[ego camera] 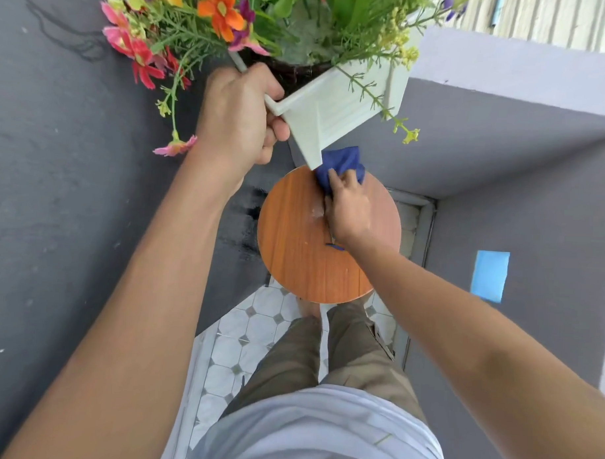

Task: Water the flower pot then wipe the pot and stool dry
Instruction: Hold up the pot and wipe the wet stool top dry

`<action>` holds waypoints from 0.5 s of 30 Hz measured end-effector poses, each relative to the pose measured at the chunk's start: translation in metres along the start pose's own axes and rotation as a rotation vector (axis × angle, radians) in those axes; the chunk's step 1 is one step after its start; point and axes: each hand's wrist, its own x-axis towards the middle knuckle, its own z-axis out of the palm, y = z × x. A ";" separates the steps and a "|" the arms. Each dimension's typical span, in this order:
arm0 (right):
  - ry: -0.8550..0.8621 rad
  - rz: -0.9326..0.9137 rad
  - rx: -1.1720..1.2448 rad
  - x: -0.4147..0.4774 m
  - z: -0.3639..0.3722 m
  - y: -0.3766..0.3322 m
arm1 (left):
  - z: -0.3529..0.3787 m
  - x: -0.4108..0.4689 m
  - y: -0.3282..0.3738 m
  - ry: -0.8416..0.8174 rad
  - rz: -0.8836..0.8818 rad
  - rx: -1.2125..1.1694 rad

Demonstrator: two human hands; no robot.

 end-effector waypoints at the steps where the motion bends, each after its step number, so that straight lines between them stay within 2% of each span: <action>1: -0.040 -0.055 0.013 -0.011 0.014 -0.012 | 0.001 0.000 -0.001 0.005 0.000 -0.002; 6: -0.397 -0.570 -0.082 -0.089 0.059 -0.071 | 0.002 0.000 -0.005 -0.002 0.010 0.002; 8: -0.442 -0.634 -0.109 -0.096 0.053 -0.062 | 0.000 0.000 -0.007 -0.019 0.016 0.010; 11: -0.279 -0.540 -0.067 -0.073 0.034 -0.023 | -0.003 -0.001 -0.008 -0.027 0.022 0.013; 13: -0.173 -0.350 -0.026 -0.048 0.013 0.009 | -0.002 -0.003 -0.010 -0.025 0.017 0.008; 15: -0.020 -0.059 0.060 -0.022 -0.007 0.043 | -0.003 -0.005 -0.012 -0.019 0.012 0.006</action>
